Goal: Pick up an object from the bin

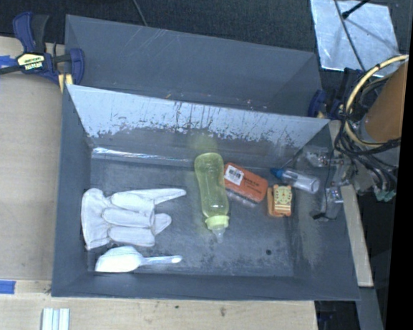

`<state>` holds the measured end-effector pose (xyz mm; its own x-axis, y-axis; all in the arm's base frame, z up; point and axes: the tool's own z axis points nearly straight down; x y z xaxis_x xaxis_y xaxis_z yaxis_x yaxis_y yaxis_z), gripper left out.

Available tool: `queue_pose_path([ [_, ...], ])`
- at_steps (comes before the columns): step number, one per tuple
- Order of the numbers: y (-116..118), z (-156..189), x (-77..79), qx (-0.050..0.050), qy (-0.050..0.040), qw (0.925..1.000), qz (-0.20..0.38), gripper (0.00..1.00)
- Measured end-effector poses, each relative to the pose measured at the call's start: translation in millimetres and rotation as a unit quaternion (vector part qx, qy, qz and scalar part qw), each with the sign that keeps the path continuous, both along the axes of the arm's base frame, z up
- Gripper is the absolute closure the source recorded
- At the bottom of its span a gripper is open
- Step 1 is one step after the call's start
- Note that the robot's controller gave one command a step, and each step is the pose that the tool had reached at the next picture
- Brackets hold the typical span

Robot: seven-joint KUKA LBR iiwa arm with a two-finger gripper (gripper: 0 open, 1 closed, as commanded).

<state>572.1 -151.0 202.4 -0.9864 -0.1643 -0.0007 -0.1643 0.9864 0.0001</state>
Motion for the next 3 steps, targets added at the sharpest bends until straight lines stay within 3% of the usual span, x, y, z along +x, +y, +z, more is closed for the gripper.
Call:
queue_pose_path([
  [1,12,-23,26.3,-0.002,-0.0086,0.9999,-0.011,0.0],
  [2,15,-96,20.5,0.0,-0.0033,0.9997,-0.023,0.0],
  [3,15,-101,33.6,0.0,0.0009,0.9991,-0.042,0.0],
])
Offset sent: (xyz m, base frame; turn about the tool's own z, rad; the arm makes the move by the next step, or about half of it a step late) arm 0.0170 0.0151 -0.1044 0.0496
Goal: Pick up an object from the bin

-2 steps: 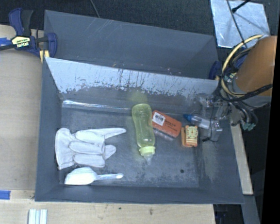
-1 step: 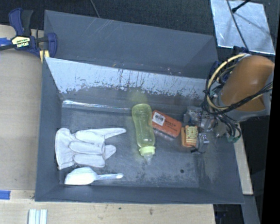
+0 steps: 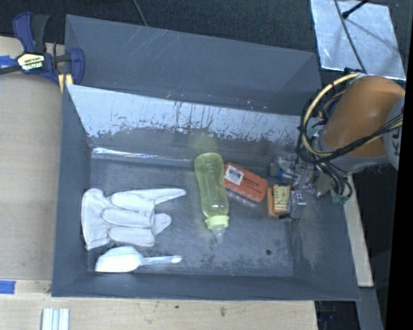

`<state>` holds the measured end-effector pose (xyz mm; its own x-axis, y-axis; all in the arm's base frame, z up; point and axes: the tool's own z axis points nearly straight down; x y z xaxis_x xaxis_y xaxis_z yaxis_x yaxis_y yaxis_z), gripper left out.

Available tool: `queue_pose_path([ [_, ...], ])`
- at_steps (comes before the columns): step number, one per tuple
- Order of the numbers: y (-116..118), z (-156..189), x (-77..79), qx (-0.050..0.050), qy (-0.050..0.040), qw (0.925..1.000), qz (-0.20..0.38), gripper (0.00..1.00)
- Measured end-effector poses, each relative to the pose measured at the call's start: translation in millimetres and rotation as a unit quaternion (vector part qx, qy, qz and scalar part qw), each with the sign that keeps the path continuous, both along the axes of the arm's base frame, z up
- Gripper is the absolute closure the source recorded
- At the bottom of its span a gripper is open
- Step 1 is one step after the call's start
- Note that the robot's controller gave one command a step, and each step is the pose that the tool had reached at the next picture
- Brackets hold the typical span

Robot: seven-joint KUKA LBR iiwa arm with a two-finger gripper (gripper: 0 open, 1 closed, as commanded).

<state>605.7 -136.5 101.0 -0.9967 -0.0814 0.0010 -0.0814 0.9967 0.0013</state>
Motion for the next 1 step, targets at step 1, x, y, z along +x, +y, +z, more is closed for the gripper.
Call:
queue_pose_path([
  [1,8.2,-24.9,-1.2,-0.001,-0.005,0.9997,0.024,1.0],
])
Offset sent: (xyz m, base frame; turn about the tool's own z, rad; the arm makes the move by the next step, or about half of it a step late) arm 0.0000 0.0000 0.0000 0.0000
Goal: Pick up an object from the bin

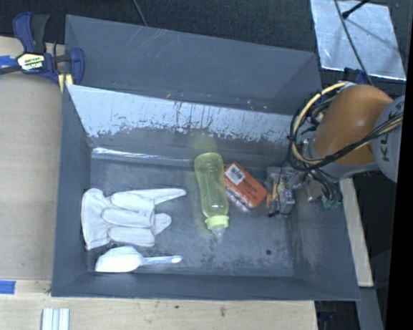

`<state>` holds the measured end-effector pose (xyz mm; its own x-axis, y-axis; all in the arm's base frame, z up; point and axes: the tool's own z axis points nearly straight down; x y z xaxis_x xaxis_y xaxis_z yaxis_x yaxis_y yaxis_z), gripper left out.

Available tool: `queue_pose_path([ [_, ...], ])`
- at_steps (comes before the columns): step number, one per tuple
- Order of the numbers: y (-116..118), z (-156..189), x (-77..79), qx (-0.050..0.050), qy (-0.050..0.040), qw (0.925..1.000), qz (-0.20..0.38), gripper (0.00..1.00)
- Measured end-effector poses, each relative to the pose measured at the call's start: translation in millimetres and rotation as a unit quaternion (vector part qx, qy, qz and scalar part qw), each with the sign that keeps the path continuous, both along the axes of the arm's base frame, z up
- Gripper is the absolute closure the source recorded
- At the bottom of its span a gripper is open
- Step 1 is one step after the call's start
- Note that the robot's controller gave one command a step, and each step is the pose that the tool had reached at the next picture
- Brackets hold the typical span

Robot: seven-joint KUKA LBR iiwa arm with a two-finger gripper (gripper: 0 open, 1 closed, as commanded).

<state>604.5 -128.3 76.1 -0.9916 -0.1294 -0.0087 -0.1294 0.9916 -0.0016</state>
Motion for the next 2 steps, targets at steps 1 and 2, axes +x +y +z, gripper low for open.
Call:
queue_pose_path([
  [1,0,0,0.0,0.0,0.0,1.0,0.0,1.0],
  [2,-10,38,-20.5,0.001,0.0027,0.9999,0.013,1.0],
])
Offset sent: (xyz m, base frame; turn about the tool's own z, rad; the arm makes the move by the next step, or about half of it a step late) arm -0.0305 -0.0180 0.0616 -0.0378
